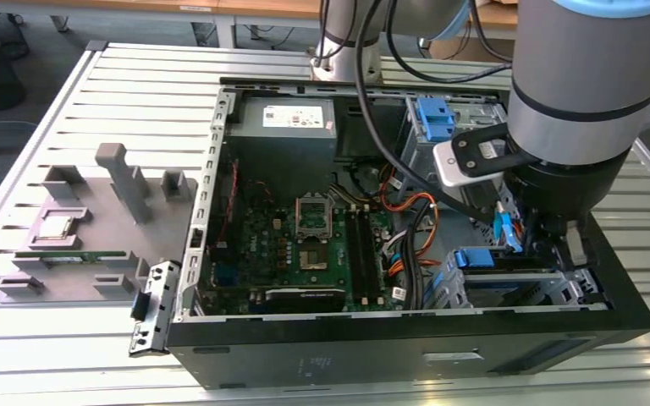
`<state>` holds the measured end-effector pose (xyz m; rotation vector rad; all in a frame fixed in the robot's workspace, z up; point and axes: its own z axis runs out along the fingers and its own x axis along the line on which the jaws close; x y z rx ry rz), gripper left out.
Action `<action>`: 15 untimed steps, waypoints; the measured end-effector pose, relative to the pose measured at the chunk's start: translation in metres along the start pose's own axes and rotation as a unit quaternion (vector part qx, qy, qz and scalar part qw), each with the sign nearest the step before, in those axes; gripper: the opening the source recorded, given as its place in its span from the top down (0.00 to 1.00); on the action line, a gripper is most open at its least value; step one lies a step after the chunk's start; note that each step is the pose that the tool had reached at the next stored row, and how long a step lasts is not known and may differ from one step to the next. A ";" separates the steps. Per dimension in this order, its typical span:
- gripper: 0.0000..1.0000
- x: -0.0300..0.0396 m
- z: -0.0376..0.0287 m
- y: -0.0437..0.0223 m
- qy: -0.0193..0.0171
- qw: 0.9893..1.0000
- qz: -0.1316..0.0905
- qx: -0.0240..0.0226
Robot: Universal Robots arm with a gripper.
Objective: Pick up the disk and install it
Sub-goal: 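Insert the second disk wire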
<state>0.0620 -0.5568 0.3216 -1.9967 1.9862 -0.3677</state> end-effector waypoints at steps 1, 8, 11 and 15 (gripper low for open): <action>0.84 0.0000 0.0006 0.0002 0.000 1.000 0.000 0.000; 0.84 0.0001 0.0017 0.0007 0.000 1.000 0.000 0.000; 0.84 0.0001 0.0030 0.0013 0.000 1.000 0.000 0.000; 0.84 0.0001 0.0031 0.0013 0.000 1.000 0.000 0.000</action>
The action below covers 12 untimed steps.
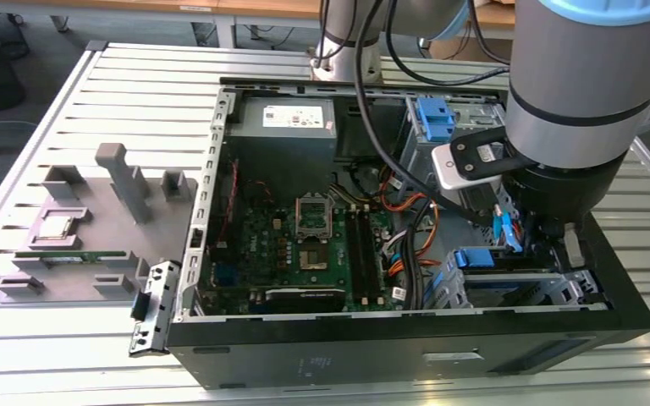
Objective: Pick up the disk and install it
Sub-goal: 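Insert the second disk wire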
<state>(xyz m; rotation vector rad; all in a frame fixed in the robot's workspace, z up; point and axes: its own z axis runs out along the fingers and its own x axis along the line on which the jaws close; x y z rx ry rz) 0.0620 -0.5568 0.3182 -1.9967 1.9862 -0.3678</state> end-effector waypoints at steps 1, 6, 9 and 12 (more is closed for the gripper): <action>0.84 0.0000 0.0000 0.0000 0.000 1.000 0.000 0.000; 0.77 0.0000 0.0002 0.0001 0.000 1.000 0.000 0.000; 0.70 0.0000 -0.0007 -0.0003 0.000 1.000 0.000 0.000; 0.70 -0.0002 -0.0052 -0.0022 0.000 1.000 0.000 0.000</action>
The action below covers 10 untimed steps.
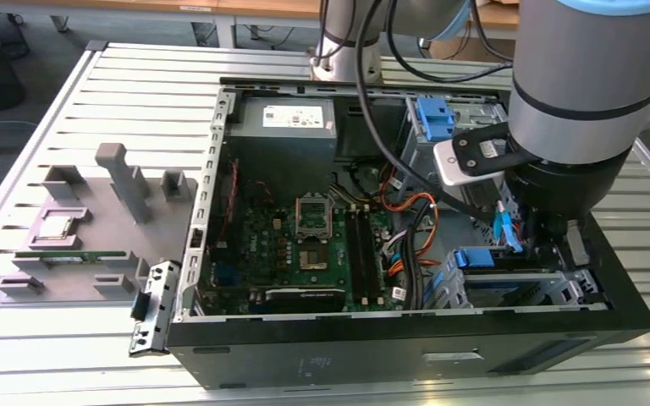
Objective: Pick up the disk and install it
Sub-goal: 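Insert the second disk wire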
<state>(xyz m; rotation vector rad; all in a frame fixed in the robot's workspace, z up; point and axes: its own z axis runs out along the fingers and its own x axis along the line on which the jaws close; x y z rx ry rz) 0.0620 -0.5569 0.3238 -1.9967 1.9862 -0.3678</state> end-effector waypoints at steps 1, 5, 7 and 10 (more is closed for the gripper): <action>0.70 -0.0001 -0.0021 -0.0009 0.000 1.000 0.000 0.000; 0.70 -0.0004 -0.0114 -0.0048 0.000 1.000 0.000 0.000; 0.70 -0.0005 -0.0144 -0.0060 0.000 1.000 0.000 0.000; 0.70 -0.0006 -0.0173 -0.0073 0.000 1.000 0.000 0.000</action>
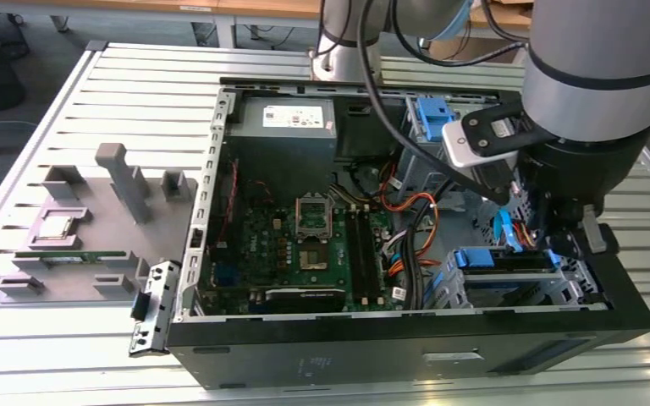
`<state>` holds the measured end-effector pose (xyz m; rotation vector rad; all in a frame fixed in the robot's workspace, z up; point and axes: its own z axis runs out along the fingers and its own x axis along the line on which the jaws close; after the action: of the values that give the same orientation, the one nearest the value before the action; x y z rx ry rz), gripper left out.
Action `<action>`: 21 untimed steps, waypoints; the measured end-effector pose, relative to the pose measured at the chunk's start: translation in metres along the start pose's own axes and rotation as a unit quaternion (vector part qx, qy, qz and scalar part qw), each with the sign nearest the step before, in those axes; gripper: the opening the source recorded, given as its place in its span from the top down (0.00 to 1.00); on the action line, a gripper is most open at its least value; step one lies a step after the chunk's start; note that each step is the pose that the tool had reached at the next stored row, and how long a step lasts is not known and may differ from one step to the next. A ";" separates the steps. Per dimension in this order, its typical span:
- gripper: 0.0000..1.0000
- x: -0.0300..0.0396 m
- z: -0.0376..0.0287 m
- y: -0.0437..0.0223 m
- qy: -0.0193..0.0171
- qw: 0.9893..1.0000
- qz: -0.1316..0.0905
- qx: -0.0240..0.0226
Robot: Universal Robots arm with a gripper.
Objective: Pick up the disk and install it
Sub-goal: 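Insert the second disk wire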
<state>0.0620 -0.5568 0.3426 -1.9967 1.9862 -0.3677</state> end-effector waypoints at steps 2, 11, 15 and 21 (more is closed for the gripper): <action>0.70 -0.0001 -0.0033 -0.0014 0.000 1.000 0.000 0.000; 0.70 -0.0003 -0.0095 -0.0041 0.000 1.000 0.000 -0.001; 0.70 -0.0003 -0.0087 -0.0045 0.000 0.999 0.001 -0.034; 0.70 -0.0003 -0.0074 -0.0051 0.000 0.996 0.003 -0.088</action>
<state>0.0639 -0.5568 0.3514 -2.0935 2.0889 -0.1961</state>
